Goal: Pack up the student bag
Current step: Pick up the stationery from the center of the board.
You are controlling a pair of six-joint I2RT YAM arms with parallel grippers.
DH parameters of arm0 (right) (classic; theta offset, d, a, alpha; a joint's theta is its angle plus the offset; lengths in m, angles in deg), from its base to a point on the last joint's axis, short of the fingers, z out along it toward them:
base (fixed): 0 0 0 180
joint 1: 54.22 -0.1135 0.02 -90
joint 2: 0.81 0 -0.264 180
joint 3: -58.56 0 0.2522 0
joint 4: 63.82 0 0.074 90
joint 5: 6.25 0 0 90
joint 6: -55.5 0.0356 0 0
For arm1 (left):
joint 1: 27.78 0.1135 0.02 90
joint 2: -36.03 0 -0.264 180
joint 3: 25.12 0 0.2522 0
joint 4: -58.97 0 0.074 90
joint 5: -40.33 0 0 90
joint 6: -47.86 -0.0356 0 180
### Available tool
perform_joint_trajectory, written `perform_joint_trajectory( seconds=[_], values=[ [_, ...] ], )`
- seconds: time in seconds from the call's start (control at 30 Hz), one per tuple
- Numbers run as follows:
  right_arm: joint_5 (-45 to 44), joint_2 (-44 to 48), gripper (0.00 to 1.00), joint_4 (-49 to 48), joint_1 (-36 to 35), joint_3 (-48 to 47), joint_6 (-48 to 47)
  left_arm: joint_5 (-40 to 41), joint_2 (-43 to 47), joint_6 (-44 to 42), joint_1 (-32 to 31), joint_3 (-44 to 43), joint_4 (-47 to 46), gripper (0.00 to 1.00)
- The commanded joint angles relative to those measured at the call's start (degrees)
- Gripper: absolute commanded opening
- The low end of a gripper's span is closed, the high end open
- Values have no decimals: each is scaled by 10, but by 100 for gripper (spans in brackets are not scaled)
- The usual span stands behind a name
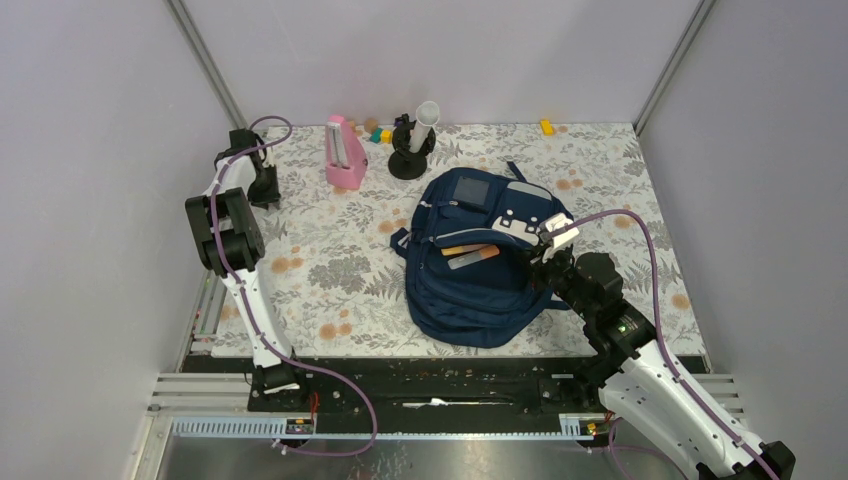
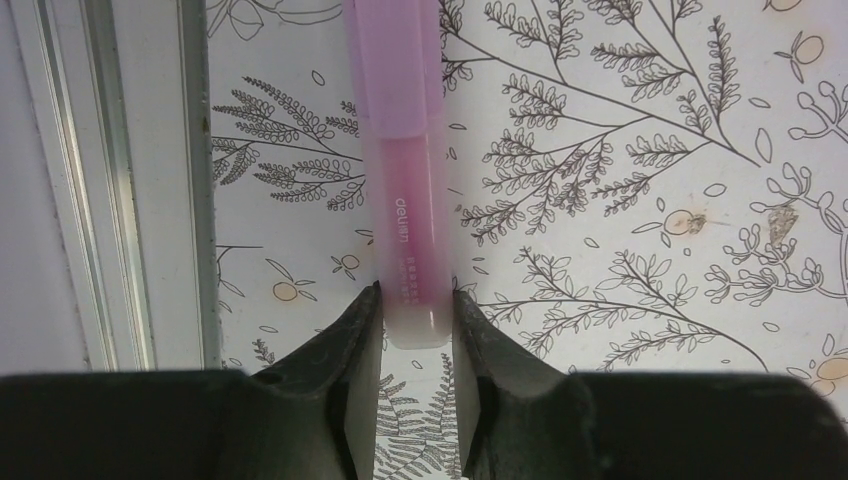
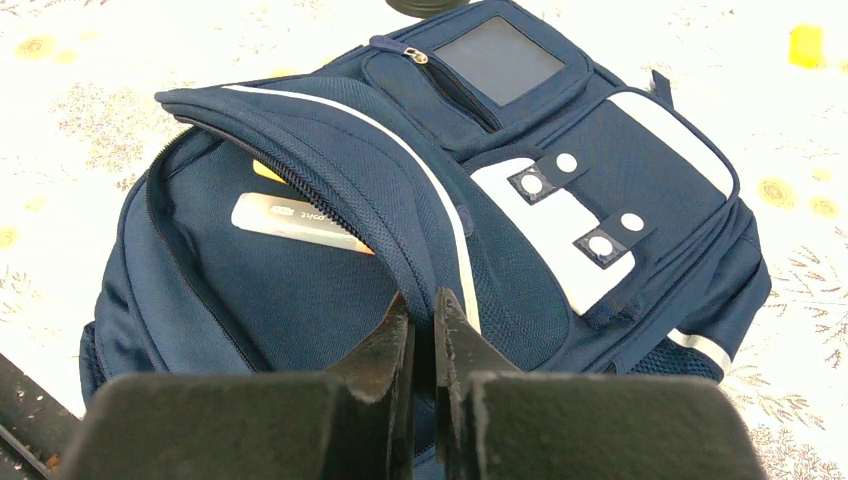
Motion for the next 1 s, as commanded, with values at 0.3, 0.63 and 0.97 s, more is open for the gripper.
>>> perform_joint_trajectory(
  seconds=[0.3, 0.63, 0.97],
  values=[
    [26, 3, 0, -105, 3, -2, 21, -55, 154, 78, -1, 98, -10, 11],
    [36, 2, 0, -117, 3, -4, 27, -37, 291, 165, -94, 240, -10, 8],
    [35, 9, 0, -110, 2, -10, 26, -12, 522, 297, -302, 487, -100, 9]
  ],
)
